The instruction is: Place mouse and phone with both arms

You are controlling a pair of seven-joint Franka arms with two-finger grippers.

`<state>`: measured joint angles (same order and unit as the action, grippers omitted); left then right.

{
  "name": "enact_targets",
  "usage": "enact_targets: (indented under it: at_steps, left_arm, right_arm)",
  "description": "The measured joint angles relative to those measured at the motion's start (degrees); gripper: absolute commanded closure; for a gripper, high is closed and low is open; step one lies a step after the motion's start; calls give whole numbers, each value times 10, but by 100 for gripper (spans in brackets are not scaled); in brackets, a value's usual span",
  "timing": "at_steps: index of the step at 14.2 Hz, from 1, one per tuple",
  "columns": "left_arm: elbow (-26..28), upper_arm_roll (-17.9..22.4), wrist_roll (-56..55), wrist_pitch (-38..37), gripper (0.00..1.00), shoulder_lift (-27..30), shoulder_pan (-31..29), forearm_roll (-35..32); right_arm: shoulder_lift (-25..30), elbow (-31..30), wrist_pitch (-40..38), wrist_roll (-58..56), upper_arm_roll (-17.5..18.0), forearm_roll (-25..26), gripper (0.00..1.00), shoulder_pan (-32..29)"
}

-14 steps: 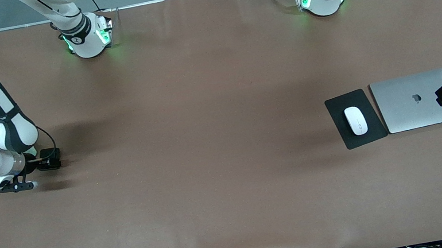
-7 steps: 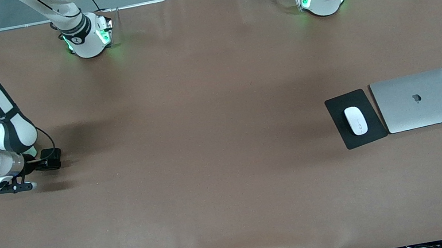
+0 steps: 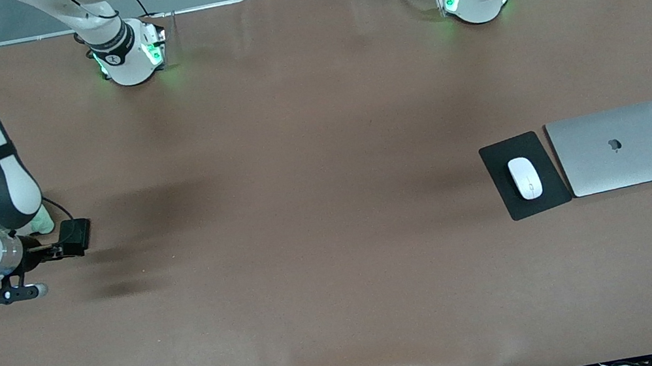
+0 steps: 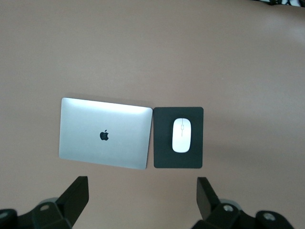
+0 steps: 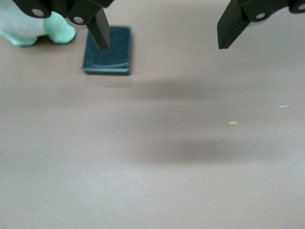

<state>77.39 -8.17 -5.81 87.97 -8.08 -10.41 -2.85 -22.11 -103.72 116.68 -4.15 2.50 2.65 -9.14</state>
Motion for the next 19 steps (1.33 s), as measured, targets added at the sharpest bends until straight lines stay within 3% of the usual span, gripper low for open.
enact_targets:
  at_steps: [3, 8, 11, 16, 19]
  left_arm:
    - [1, 0, 18, -16, 0, 12, 0, 1]
    - [21, -5, 38, -17, 0, 32, 11, 1]
    - [61, 30, 38, -14, 0, 56, 65, 1]
    - [148, 68, 38, 20, 0, 109, 112, 14]
    - [175, 72, 38, 23, 0, 131, 112, 31]
  right_arm:
    - [65, 8, -53, 35, 4, 0, 0, 50]
    - [159, 50, -175, 39, 6, -23, 0, 55]
    - [193, 106, -252, 65, 6, -45, 0, 55]
    - [255, 117, -292, 98, 2, -49, 0, 58]
    - [271, 116, -296, 115, -25, -49, 0, 80]
